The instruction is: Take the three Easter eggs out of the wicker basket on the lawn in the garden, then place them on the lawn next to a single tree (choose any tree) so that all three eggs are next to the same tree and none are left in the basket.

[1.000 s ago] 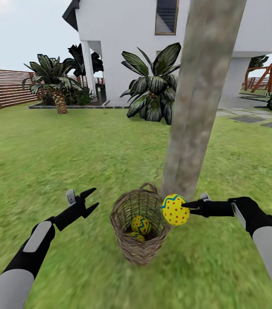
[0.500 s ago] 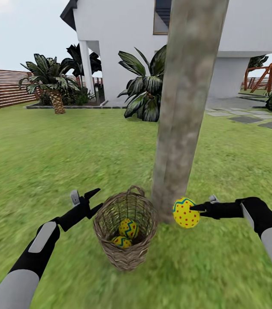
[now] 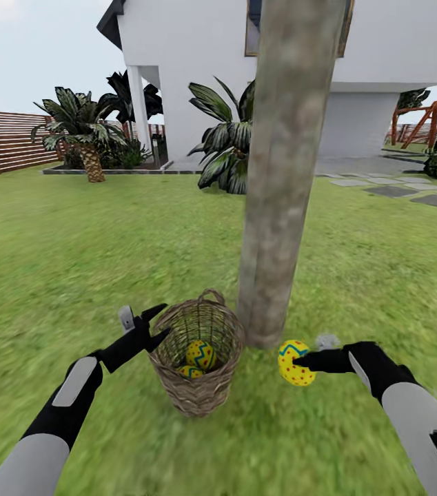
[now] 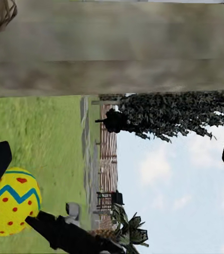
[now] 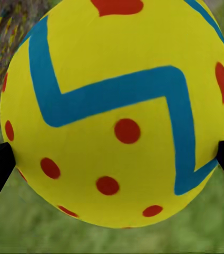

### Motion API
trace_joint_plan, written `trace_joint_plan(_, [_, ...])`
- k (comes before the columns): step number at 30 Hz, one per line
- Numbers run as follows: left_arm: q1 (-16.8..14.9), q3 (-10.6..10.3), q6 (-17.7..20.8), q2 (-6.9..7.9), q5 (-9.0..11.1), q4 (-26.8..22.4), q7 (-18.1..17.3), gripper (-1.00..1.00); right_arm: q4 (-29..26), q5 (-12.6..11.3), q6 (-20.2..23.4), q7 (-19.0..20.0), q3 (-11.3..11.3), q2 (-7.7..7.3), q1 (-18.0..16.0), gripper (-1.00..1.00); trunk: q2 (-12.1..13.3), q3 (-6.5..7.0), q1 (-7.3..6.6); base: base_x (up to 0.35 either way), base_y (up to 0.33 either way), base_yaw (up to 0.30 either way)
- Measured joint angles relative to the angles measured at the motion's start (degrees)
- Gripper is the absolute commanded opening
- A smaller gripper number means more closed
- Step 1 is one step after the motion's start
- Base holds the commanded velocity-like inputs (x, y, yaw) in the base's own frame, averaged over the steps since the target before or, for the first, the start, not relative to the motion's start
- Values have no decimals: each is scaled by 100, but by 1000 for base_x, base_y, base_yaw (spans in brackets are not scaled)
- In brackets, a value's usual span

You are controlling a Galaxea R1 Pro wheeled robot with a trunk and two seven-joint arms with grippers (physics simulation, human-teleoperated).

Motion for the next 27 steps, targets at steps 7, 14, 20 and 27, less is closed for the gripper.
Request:
trace_joint_plan(7, [3,-2,-1,-192,-2,187,2,100,626,127,-1272,-1205,-4,366,84,-100,-1,0,-1,-72,-140,56])
trace_joint_plan(14, [3,-1,-1,-231,12,284,0,100,648,155,-1315,-1756,-3,505,139,-100,-1,0,-2,-1,-24,286])
trace_joint_plan(20, [2,-12,-8,-242,5,282,-4,100,693,151,-1681,-1906,-3,510,167,-100,-1,1,-2,5,-267,227])
trace_joint_plan(27, [1,-457,-4,-332,6,244,-10,100,747,151,-1755,-2163,-3,522,175,-100,-1,0,-2,29,-83,8])
